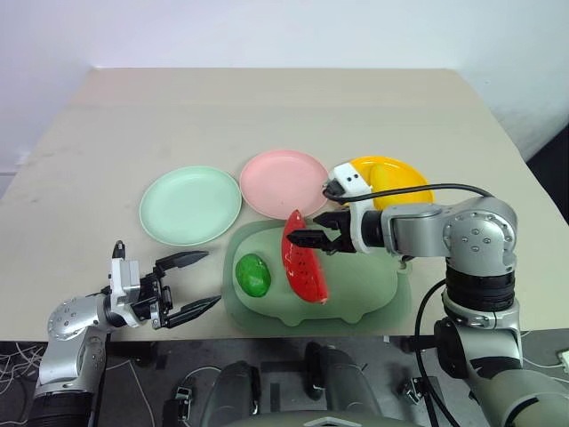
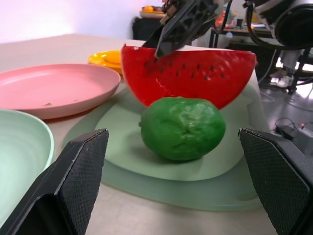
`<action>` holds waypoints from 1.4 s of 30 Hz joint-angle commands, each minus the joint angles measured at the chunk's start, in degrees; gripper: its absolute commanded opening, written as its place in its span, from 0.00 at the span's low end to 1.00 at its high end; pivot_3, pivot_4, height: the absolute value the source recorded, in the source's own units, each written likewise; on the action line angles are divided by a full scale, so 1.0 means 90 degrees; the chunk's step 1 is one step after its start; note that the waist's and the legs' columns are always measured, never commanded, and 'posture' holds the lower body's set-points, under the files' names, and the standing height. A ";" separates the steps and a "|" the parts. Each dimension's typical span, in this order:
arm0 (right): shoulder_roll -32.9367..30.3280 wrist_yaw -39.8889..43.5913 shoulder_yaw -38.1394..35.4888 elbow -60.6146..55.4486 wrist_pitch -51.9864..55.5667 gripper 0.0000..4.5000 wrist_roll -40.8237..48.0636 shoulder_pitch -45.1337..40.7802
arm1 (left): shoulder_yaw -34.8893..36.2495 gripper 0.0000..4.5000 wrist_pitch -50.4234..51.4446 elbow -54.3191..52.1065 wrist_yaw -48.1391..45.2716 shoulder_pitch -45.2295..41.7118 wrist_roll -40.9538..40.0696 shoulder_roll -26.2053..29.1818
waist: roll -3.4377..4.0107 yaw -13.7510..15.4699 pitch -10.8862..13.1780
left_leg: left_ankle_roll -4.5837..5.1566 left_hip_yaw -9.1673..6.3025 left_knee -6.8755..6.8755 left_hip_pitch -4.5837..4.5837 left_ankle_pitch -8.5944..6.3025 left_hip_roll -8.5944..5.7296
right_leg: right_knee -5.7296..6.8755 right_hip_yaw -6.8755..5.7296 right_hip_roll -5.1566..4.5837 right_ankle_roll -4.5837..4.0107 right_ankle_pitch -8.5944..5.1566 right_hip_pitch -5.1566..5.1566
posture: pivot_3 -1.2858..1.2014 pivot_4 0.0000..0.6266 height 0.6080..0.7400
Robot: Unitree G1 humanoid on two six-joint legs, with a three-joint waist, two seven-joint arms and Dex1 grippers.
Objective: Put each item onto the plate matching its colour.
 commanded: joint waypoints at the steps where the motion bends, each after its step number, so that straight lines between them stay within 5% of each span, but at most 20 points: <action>1: 0.0146 -0.0676 0.0146 0.0021 0.0043 0.99 0.0481 0.0072 | 0.0007 1.00 -0.0110 -0.0092 0.0016 -0.0053 0.0011 0.0015 | 0.0000 0.0000 0.0000 | 0.0000 0.0000 0.0000 -0.0001 0.0000 0.0001 | -0.0001 0.0000 -0.0001 0.0000 0.0000 0.0000 | 0.52 0.24 0.97; 10: 0.0245 -0.1506 0.0795 0.0222 0.0043 0.99 0.0634 0.0407 | 0.0098 1.00 -0.0563 0.0252 -0.0384 -0.0109 0.0023 0.0129 | 0.0000 -0.0003 -0.0005 | 0.0001 0.0000 0.0000 0.0000 -0.0001 0.0002 | -0.0003 0.0000 -0.0001 0.0000 0.0000 0.0001 | 0.52 0.24 0.97; 22: -0.0347 -0.1152 0.1581 -0.0003 0.0043 0.99 0.0260 0.0532 | 0.0637 1.00 -0.0766 0.0871 -0.0607 -0.0294 -0.0129 0.0597 | -0.0005 -0.0008 -0.0028 | 0.0002 -0.0004 0.0000 0.0011 -0.0001 0.0012 | -0.0006 -0.0001 0.0002 -0.0001 -0.0001 0.0012 | 0.52 0.24 0.97; 28: -0.0342 -0.0720 0.1632 0.0009 0.0043 0.73 -0.0061 0.0398 | 0.0687 1.00 -0.0715 0.0749 -0.0463 -0.0245 -0.0160 0.0516 | -0.0028 -0.0014 -0.0055 | 0.0002 -0.0005 0.0000 0.0018 -0.0001 0.0017 | -0.0008 -0.0003 0.0003 -0.0002 -0.0001 0.0019 | 0.52 0.24 0.97; 36: -0.0405 0.0276 0.0915 0.0854 0.0043 0.72 -0.0077 -0.0728 | 0.0645 1.00 -0.0719 0.0612 -0.0362 -0.0150 -0.0074 0.0513 | -0.0017 -0.0005 -0.0048 | 0.0002 -0.0003 0.0000 0.0000 -0.0001 0.0014 | -0.0010 -0.0004 0.0000 -0.0003 0.0000 0.0005 | 0.52 0.24 0.97; 42: -0.0428 0.1019 0.0817 0.2082 -0.0632 0.72 -0.1052 -0.2184 | 0.0613 1.00 -0.0658 0.0498 -0.0236 -0.0089 -0.0062 0.0495 | -0.0007 -0.0016 -0.0042 | 0.0002 0.0002 -0.0007 -0.0019 -0.0001 0.0012 | -0.0005 -0.0004 0.0003 -0.0002 0.0001 -0.0022 | 0.52 0.24 0.97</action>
